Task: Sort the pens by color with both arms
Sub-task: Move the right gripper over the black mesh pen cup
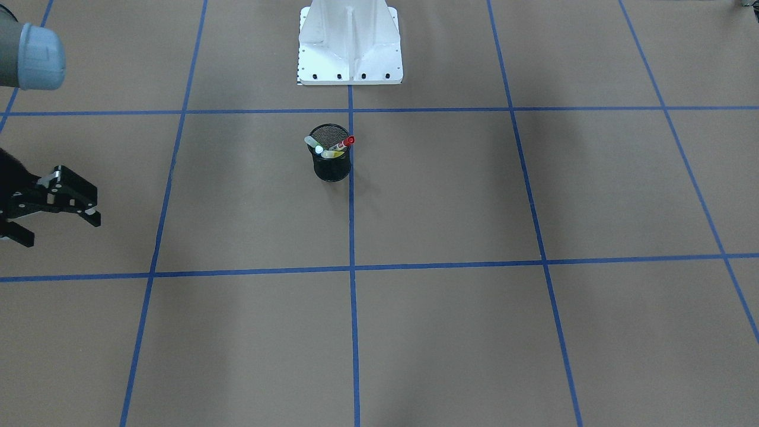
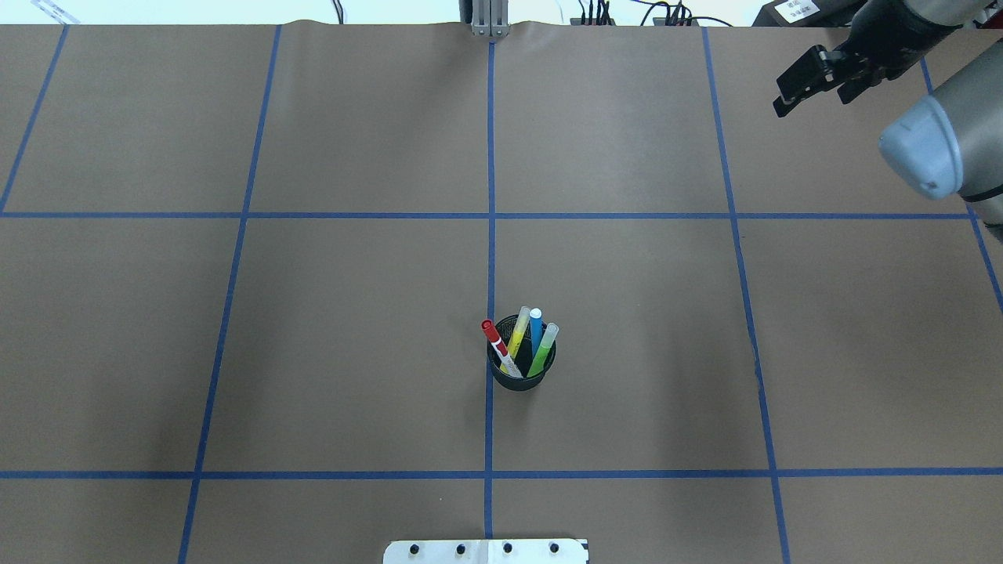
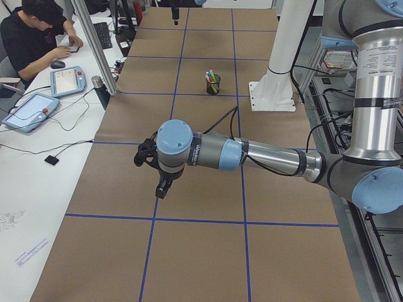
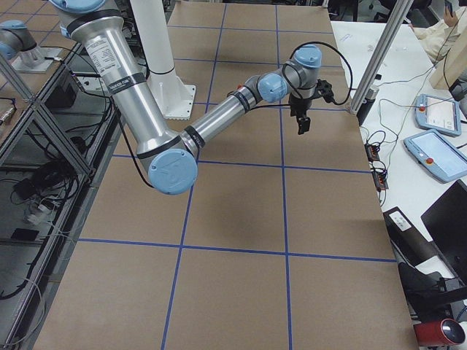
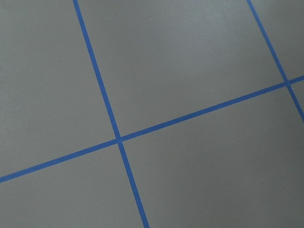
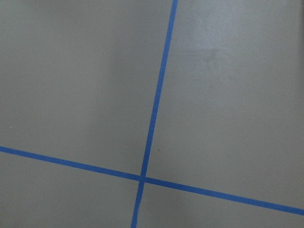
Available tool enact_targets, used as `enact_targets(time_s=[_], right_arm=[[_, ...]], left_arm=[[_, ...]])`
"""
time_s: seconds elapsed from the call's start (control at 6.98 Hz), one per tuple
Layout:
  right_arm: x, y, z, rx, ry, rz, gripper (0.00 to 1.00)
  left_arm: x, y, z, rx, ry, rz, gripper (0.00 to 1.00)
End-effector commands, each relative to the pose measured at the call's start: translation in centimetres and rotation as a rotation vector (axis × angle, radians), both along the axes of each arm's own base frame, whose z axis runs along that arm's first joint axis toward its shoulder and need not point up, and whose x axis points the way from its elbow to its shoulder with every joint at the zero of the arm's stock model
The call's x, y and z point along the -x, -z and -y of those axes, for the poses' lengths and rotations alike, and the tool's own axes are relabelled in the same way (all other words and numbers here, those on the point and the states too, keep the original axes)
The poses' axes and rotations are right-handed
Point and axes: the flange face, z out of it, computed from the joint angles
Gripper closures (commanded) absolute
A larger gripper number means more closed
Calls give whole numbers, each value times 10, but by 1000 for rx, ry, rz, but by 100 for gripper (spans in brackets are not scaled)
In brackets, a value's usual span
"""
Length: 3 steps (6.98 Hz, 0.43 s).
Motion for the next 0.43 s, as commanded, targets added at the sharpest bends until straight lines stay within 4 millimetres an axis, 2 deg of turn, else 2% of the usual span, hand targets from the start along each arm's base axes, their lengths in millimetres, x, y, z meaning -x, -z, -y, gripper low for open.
enact_targets(time_s=[0.0, 0.29], right_arm=[[56, 53, -23, -92, 97, 38, 1], [98, 89, -43, -161, 156, 52, 1]], left_arm=[[-2, 0, 2, -1, -4, 0, 0], [-2, -2, 2, 6, -6, -1, 0]])
